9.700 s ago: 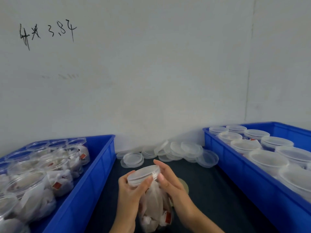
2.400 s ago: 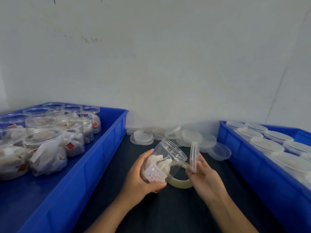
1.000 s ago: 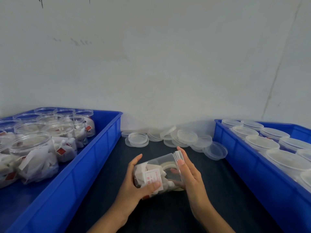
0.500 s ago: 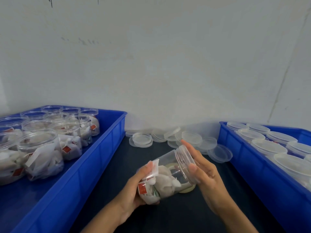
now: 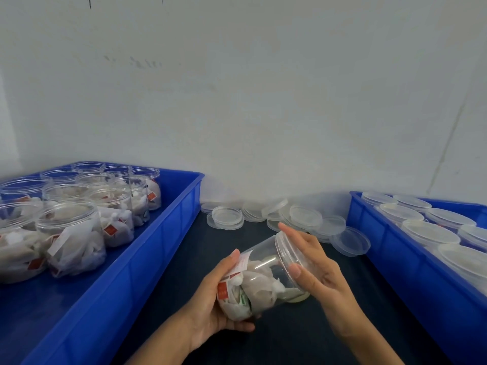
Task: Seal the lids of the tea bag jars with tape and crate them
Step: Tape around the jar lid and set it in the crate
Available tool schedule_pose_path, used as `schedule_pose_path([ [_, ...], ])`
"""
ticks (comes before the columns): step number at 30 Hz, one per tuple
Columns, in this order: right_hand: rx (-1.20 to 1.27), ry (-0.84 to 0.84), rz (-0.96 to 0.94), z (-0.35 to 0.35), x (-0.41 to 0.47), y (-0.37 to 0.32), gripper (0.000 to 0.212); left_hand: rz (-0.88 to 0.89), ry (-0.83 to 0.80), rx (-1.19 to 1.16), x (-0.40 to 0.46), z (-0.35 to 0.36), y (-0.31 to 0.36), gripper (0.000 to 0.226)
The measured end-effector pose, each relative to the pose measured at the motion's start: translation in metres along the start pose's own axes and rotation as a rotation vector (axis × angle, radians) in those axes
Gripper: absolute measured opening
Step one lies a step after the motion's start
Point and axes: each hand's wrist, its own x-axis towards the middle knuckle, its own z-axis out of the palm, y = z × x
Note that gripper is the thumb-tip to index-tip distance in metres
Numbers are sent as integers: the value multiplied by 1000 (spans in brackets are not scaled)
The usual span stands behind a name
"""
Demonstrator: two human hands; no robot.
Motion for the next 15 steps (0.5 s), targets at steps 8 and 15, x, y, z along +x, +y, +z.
schedule_pose_path([
  [8, -15, 66, -73, 5, 2, 1, 47, -201, -132, -48, -7, 5, 9, 75],
  [15, 60, -58, -32, -12, 5, -12, 55, -359, -333, -144, -10, 4, 15, 83],
])
